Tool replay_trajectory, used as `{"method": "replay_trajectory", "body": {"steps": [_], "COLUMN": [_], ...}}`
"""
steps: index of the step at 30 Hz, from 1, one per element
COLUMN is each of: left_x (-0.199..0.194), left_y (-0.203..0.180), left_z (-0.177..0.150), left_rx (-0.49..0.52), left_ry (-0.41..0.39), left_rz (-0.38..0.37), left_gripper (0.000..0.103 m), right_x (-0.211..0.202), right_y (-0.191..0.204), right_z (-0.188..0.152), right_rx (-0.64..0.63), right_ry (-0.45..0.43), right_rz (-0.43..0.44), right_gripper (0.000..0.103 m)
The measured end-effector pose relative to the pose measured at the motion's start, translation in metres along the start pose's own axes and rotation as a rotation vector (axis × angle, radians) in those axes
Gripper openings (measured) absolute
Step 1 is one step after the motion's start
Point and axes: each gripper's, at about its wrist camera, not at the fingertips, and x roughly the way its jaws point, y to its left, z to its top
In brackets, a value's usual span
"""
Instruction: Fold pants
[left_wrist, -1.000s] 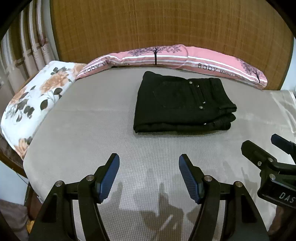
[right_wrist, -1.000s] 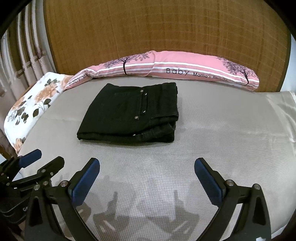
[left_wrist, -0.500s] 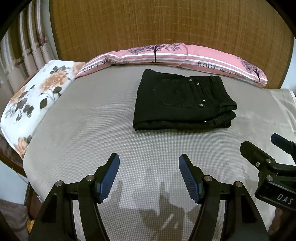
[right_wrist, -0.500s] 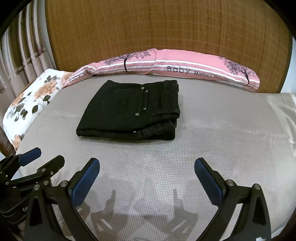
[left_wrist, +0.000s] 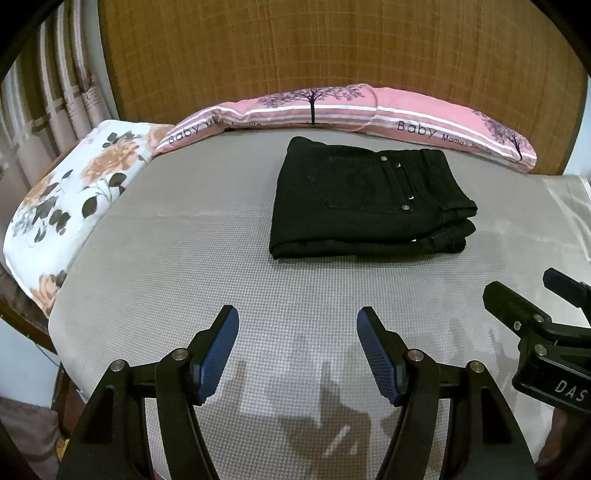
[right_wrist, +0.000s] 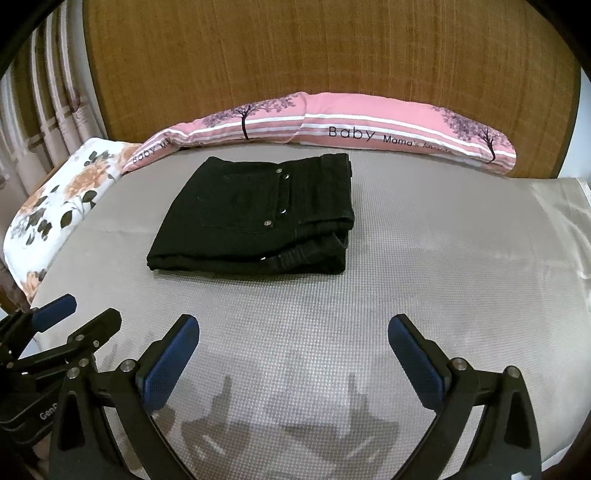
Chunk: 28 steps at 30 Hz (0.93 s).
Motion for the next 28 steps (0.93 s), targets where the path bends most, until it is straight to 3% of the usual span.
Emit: {"method": "replay_trajectory", "body": {"steps": [28], "left_x": [0.0065], "left_y": [0.0016], "left_z": [0.0005], "left_rx": [0.000], "left_ry": [0.008], "left_rz": [-0.003], "left_gripper": [0.067], "right_x": [0.0068], "right_y": [-0.0015], "right_z": [-0.0013], "right_rx": [-0.003], "right_ry": [0.014], "right_rz": [-0.003], "right_gripper": [0.101]}}
